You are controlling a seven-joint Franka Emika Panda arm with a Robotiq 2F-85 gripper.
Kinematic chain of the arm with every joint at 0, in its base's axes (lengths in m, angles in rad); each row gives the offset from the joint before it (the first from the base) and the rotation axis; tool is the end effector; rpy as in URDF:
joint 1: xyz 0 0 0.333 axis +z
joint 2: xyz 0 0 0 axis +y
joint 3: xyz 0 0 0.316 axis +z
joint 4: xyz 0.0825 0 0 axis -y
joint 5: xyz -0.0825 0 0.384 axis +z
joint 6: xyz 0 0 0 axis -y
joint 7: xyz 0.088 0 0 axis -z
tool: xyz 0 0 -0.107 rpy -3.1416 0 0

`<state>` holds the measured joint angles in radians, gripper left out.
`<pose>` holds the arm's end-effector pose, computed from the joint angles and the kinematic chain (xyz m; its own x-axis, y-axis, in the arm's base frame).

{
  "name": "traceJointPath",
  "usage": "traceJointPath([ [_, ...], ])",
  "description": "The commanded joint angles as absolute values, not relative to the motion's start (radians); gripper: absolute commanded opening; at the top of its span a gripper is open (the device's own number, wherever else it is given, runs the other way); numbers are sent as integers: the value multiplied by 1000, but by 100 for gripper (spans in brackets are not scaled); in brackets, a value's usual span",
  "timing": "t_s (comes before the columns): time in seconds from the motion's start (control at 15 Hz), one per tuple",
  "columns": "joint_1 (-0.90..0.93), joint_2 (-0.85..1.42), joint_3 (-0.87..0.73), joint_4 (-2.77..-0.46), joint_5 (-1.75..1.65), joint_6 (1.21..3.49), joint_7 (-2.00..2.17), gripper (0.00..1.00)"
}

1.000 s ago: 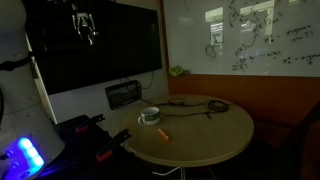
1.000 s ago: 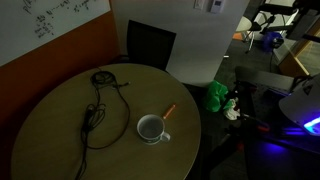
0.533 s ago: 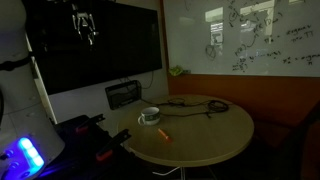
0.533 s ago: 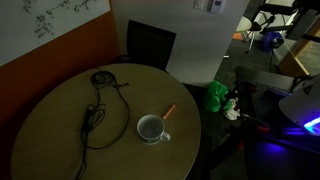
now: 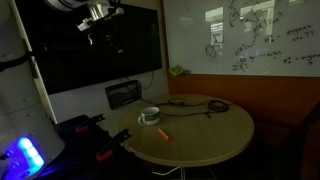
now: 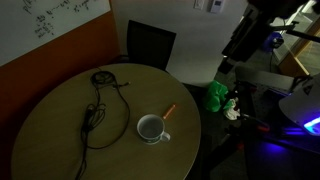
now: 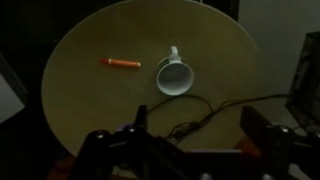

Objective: Put the marker inside the mug cup

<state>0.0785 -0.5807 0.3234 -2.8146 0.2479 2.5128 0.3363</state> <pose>0.3396 0.1319 0.3831 0.9581 -0.1512 0.2433 -0.1293 -0.9862 -0.1038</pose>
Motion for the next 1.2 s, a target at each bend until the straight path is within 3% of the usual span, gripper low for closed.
traceJointPath([
  [0.0,-39,-354,351,-2804,163,2736,505,100],
  [0.4,-288,-18,368,-2710,-194,2900,957,100],
  [0.73,-271,104,284,-2592,-440,2823,1407,100],
  [0.8,-299,84,300,-2630,-394,2873,1270,100],
  [1.13,-285,113,295,-2599,-421,2857,1367,100],
])
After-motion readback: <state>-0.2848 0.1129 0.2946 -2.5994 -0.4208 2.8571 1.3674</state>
